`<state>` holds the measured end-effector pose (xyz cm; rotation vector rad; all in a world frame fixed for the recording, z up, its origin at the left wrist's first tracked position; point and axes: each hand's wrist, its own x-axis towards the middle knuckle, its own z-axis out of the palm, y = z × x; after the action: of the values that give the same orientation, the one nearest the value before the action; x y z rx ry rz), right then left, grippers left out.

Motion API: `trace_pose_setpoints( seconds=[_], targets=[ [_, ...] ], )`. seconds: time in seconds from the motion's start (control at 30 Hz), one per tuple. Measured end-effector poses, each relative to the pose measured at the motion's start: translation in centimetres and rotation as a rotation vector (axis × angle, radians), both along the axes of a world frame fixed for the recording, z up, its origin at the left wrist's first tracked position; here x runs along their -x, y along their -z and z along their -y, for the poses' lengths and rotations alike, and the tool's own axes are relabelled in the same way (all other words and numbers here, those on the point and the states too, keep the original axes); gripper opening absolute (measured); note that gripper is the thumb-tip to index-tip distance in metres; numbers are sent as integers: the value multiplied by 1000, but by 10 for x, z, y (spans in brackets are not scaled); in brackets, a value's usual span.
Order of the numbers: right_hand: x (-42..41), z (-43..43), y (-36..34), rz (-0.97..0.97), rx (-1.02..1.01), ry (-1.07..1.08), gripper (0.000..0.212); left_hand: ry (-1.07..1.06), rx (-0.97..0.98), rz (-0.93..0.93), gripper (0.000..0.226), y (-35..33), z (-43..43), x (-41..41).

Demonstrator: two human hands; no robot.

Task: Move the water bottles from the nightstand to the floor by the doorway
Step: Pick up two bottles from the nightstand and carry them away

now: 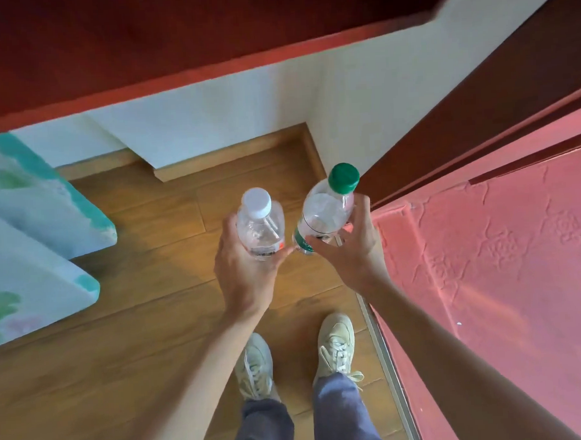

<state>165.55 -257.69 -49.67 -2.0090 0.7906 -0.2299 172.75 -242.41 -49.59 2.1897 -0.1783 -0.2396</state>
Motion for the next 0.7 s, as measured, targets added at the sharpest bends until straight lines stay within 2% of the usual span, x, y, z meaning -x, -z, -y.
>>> trace_pose_setpoints(
  seconds=[0.43, 0.7],
  targets=[
    [-54, 48, 152, 37, 46, -22, 76, -74, 7, 45, 80, 169, 47, -47],
    [-79, 72, 225, -5, 40, -77, 71, 46, 21, 117, 88, 245, 69, -91]
  ],
)
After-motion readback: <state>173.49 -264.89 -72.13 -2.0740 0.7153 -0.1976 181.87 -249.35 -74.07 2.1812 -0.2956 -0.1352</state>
